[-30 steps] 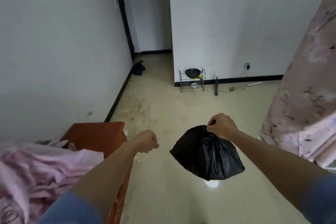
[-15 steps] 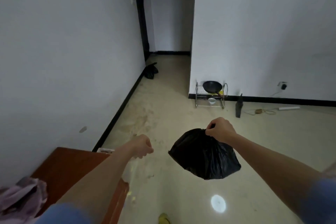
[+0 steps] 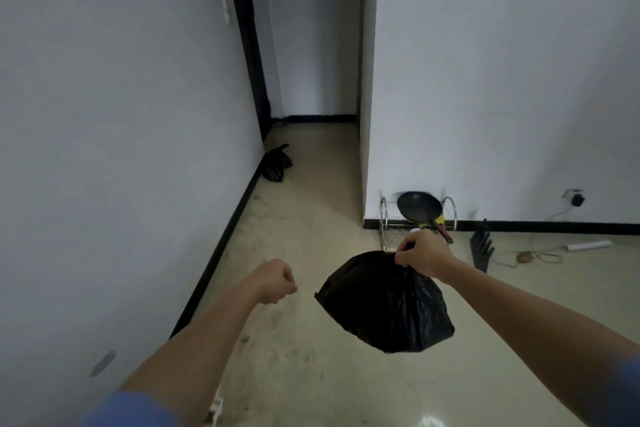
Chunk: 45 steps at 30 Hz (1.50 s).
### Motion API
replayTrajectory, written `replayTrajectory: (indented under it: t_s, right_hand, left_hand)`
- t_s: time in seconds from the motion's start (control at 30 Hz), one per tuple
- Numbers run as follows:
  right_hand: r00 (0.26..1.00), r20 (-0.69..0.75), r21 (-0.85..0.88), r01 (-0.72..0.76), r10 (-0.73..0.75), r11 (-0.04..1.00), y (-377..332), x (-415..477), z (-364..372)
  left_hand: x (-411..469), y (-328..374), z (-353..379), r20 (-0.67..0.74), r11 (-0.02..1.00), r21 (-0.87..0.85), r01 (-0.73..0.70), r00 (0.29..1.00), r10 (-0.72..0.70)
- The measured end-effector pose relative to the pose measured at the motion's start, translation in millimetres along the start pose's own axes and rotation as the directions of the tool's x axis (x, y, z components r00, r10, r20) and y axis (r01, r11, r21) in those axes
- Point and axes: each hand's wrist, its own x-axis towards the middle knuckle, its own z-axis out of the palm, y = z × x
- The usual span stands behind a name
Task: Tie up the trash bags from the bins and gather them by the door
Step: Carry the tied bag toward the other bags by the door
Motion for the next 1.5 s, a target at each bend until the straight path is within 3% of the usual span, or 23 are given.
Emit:
replayTrajectory:
  t_s: [0.3, 0.47, 0.7, 0.8, 0.93, 1.13, 1.37, 1.5]
  right_hand:
    - [0.988, 0.152, -0.063, 0.031, -0.021, 0.998, -49.0, 283.7, 36.6]
    - [0.962, 0.268, -0.242, 0.126, -0.058, 0.962, -99.6, 438.5, 36.2]
    - [0.883, 0.463, -0.577, 0.366, -0.076, 0.731, -170.2, 634.1, 77.8]
    - [0.878, 0.478, -0.671, 0.38, -0.02, 0.637, -195.9, 719.5, 101.8]
    - [0.869, 0.489, -0.679, 0.323, 0.077, 0.66, -242.2, 827.6, 116.7]
    - [0.88, 0.456, -0.583, 0.184, 0.132, 0.791, -316.8, 967.3, 96.7]
    - [0.8, 0.555, -0.377, -0.001, 0.226, 0.926, -359.6, 1144.2, 128.1]
    - [0.726, 0.639, -0.25, -0.116, 0.254, 0.961, -377.6, 1250.3, 156.6]
  left_hand:
    - [241.8, 2.3, -100.6, 0.028, 0.996, 0.009, 0.094, 0.995, -0.094]
    - [356.9, 9.3, -182.7, -0.052, 0.993, -0.09, 0.078, 0.995, -0.083]
    - [509.1, -27.2, -264.7, 0.0, 0.969, -0.149, 0.195, 0.98, -0.197]
    - [592.9, -56.0, -300.1, -0.004, 0.961, -0.154, 0.23, 0.972, -0.233]
    - [690.1, -83.7, -370.7, 0.065, 0.949, -0.211, 0.235, 0.972, -0.227]
    - [822.5, -93.7, -485.1, 0.053, 0.953, -0.21, 0.22, 0.976, -0.213]
    - [983.5, -98.9, -550.9, 0.111, 0.958, -0.174, 0.23, 0.971, -0.213]
    - [1075.9, -102.3, -584.5, 0.106, 0.927, -0.198, 0.32, 0.947, -0.304]
